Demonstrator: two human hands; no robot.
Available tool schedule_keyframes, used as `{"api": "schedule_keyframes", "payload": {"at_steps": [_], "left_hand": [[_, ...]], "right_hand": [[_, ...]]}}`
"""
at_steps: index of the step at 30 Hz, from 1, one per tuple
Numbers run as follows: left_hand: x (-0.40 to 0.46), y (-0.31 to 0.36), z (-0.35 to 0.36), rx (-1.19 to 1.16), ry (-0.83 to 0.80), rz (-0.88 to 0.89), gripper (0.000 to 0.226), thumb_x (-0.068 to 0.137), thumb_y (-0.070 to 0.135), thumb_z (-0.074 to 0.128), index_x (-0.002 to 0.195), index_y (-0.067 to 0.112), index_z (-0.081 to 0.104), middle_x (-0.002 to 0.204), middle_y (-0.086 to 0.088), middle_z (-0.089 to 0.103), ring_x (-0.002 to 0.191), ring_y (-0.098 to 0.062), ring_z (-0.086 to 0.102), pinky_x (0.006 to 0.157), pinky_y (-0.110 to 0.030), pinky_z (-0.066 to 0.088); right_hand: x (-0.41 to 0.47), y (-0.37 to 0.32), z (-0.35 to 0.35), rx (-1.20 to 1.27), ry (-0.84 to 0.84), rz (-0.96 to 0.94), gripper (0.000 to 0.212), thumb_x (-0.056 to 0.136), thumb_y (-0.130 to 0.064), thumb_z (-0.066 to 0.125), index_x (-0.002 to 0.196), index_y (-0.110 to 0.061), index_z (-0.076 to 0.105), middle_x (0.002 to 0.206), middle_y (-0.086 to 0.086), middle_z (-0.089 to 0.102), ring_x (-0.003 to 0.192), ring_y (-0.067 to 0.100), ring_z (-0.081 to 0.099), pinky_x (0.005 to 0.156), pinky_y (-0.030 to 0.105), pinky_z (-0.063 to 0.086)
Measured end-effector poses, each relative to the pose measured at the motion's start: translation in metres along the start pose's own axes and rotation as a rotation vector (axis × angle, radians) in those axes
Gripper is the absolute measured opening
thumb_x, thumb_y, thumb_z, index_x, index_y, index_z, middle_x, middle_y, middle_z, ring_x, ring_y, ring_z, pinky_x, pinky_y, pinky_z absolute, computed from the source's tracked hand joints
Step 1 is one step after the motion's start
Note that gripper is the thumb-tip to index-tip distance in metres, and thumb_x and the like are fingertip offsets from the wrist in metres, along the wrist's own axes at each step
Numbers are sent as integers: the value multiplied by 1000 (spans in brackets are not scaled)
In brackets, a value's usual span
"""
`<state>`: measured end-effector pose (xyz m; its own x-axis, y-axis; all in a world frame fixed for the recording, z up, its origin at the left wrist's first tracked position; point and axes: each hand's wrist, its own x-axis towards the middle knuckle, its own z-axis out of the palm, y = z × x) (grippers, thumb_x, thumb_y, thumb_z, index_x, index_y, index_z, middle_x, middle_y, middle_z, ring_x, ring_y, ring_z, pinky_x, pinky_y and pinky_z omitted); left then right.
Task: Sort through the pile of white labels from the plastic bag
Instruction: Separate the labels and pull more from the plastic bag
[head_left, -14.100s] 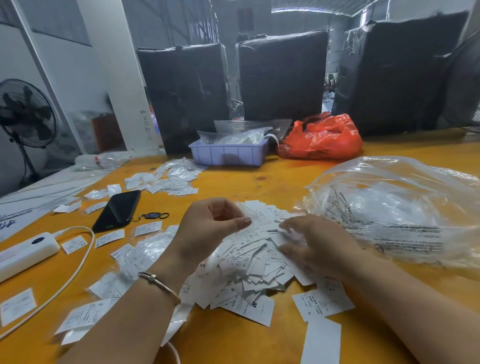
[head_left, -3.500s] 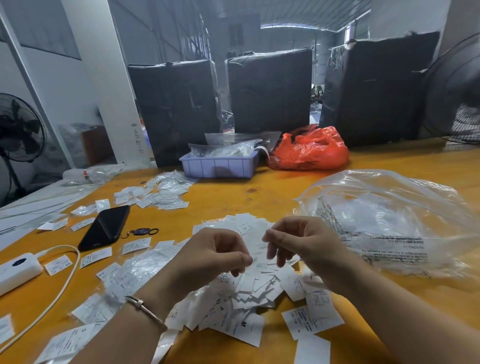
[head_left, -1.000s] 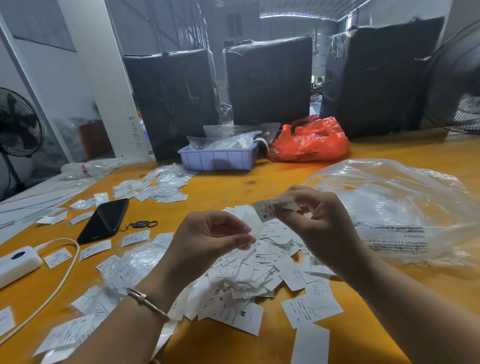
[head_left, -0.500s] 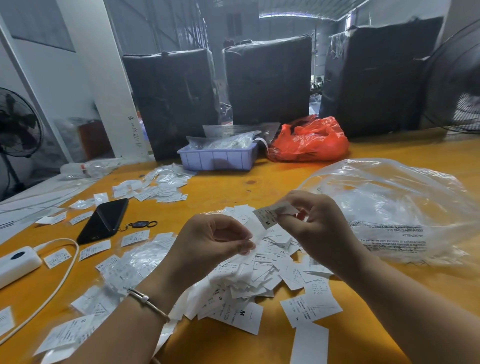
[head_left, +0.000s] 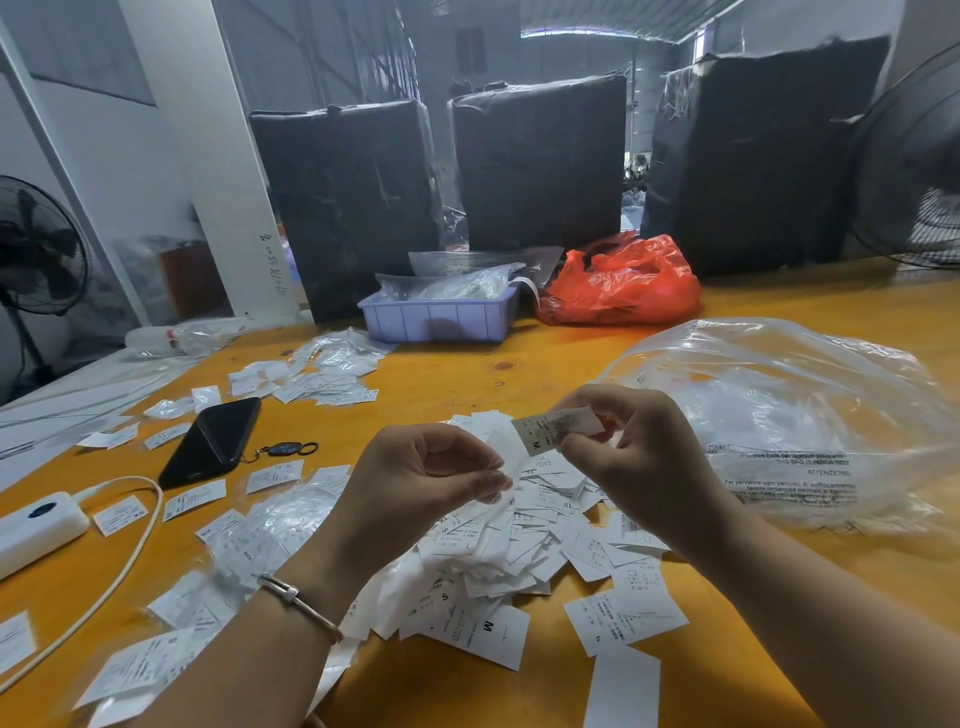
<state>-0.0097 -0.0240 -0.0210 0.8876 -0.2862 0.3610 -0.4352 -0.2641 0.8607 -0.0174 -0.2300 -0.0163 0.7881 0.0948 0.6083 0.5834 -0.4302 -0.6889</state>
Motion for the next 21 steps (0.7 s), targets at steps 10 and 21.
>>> {"api": "schedule_keyframes", "payload": {"at_steps": [10, 21], "left_hand": [[-1, -3, 3, 81, -63, 10, 25, 69, 17, 81, 88, 3, 76, 81, -7, 77, 77, -22, 76, 75, -30, 61], [1, 0, 1, 17, -58, -49, 9, 84, 6, 73, 93, 5, 74, 85, -3, 78, 76, -18, 75, 61, -19, 54]], "right_hand": [[-3, -2, 5, -193, -146, -65, 17, 79, -2, 62, 82, -14, 74, 74, -7, 66, 70, 17, 59, 67, 44, 50], [-3, -4, 4, -148, 100, -106, 20, 82, -6, 70, 100, -16, 67, 80, -10, 68, 71, 7, 61, 64, 22, 49]]}}
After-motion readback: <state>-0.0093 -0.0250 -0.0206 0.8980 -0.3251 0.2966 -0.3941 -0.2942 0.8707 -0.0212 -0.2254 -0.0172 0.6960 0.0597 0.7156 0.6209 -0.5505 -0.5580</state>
